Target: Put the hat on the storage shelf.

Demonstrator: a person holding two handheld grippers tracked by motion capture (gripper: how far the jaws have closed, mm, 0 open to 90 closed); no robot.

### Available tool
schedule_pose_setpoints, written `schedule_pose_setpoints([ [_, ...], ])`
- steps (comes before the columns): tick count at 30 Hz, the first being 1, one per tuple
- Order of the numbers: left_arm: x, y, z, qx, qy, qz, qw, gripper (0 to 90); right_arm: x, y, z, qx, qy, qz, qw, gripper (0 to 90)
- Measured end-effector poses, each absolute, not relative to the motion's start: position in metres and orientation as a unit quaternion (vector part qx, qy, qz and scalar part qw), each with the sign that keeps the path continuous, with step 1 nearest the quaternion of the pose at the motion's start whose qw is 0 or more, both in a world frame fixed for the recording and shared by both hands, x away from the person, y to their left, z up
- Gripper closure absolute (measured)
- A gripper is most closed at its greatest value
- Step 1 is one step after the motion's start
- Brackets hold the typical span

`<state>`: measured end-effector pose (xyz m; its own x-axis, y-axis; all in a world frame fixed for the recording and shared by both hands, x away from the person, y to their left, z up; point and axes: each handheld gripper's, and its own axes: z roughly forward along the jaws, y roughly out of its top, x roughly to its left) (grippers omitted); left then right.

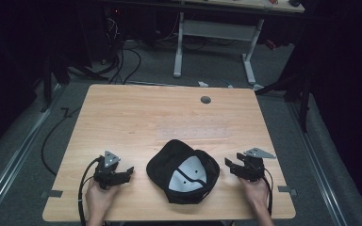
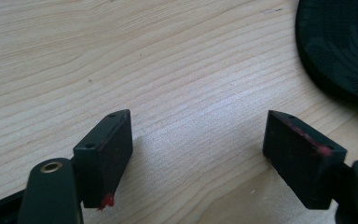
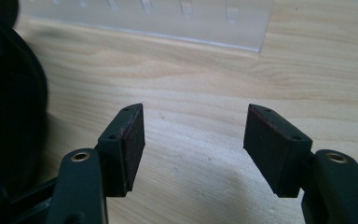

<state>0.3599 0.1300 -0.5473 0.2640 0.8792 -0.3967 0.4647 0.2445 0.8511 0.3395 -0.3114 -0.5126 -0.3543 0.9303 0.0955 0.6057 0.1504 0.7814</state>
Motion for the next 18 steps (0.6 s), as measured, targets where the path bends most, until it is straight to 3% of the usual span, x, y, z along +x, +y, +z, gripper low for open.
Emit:
schedule_pose_setpoints([
  [18,0.361,0.131,-0.548,0.582,0.579,0.196,0.537,23.2,0.331,-0.297,-0.476,0.486,0.734,0.433,0.192,42.6],
])
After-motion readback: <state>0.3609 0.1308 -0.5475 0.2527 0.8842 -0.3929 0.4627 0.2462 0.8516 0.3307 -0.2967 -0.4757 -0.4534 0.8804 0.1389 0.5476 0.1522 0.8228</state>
